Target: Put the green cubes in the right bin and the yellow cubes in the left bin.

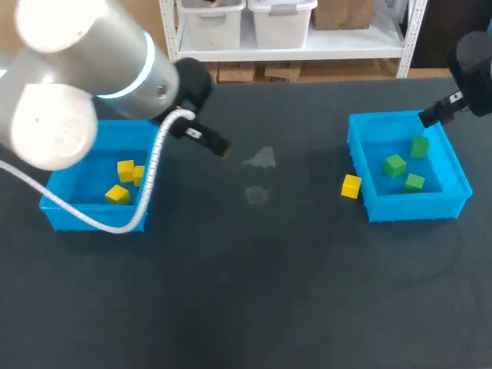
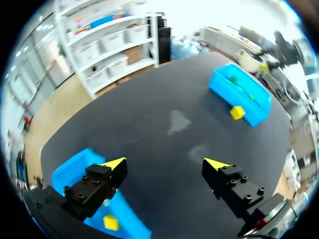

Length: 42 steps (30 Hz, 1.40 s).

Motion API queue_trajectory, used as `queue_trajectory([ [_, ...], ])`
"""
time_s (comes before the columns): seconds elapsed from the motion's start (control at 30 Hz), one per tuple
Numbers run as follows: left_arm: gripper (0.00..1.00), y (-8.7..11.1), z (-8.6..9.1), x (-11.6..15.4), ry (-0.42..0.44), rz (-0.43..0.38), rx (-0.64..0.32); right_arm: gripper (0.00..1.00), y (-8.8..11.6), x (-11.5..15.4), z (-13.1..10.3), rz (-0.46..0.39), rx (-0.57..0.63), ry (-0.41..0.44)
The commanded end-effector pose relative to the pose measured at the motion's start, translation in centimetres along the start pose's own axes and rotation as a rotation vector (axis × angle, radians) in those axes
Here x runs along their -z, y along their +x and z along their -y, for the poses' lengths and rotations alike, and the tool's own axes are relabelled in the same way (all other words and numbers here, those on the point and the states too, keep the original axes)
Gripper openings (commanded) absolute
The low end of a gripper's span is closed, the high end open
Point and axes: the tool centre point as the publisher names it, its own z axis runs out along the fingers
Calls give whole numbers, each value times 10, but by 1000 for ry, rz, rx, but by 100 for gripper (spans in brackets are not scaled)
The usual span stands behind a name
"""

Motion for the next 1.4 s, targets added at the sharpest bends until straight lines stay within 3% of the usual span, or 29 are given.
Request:
queue_trajectory([
  [0.03, 100, -13, 22, -42, 89, -38, -119, 100, 2, 0, -1, 9, -2, 8],
  [0.23, 100, -16, 58, -70, 152, -44, -265, 100, 2, 0, -1, 9, -2, 8],
  [0.53, 100, -27, 87, -93, 202, -16, -462, 100, 2, 0, -1, 9, -2, 8],
  [0.87, 100, -56, 112, -108, 284, -9, -527, 100, 2, 0, -1, 9, -2, 8],
  [1.4, 100, -77, 139, -126, 337, 3, -569, 100, 2, 0, -1, 9, -2, 8],
])
